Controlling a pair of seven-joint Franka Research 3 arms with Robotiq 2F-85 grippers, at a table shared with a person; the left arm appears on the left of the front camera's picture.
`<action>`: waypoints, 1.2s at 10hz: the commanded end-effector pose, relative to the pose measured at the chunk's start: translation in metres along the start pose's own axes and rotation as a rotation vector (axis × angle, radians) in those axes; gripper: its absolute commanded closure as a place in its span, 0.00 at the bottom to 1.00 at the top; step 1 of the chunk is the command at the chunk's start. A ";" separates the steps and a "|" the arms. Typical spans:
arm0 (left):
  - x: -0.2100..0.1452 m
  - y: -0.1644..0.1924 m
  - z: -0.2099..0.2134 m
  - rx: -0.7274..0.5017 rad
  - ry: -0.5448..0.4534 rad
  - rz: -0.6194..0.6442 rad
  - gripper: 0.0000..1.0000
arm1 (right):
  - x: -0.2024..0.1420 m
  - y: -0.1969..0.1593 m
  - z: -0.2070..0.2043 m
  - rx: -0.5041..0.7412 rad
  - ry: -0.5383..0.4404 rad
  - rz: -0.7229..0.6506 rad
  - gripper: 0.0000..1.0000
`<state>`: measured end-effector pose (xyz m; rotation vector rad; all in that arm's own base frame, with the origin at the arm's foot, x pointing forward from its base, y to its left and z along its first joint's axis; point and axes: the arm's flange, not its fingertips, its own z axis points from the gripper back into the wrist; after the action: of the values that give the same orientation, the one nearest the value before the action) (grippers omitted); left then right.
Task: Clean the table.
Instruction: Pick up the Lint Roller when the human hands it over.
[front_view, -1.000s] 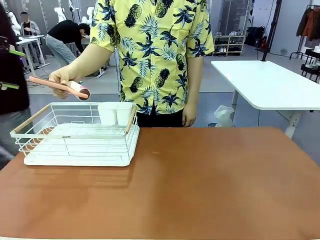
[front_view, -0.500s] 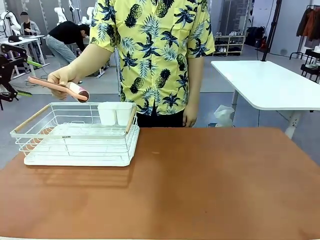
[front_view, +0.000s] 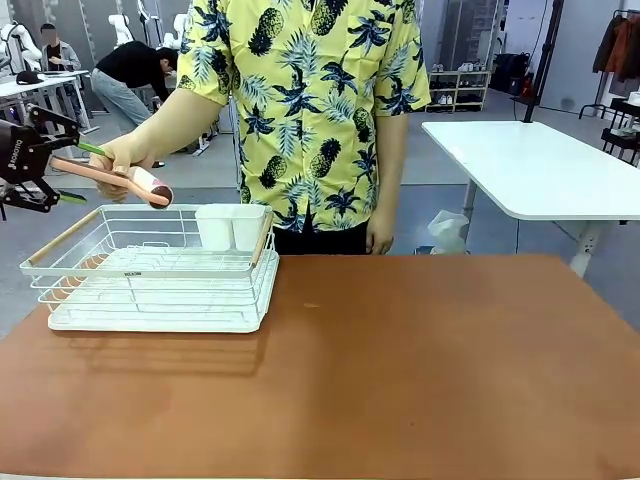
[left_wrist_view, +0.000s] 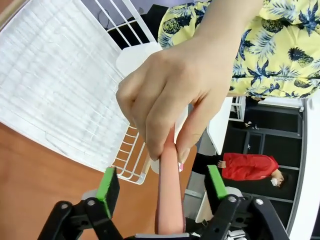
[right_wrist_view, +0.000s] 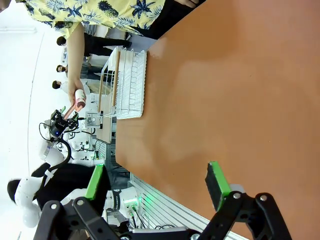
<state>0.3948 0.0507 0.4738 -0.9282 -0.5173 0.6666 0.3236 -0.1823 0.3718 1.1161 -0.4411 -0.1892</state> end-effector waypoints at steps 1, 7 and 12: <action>0.003 0.000 -0.005 -0.032 -0.039 -0.014 0.33 | 0.000 0.003 0.001 0.010 -0.003 -0.001 0.00; 0.009 0.000 -0.002 -0.038 -0.047 -0.007 0.90 | 0.000 0.003 0.001 0.010 -0.003 -0.001 0.00; 0.015 0.003 0.005 -0.053 -0.046 0.004 0.96 | 0.000 0.003 0.001 0.010 -0.003 -0.001 0.00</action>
<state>0.3954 0.0612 0.4776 -0.9372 -0.5410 0.6877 0.3236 -0.1823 0.3718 1.1162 -0.4410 -0.1891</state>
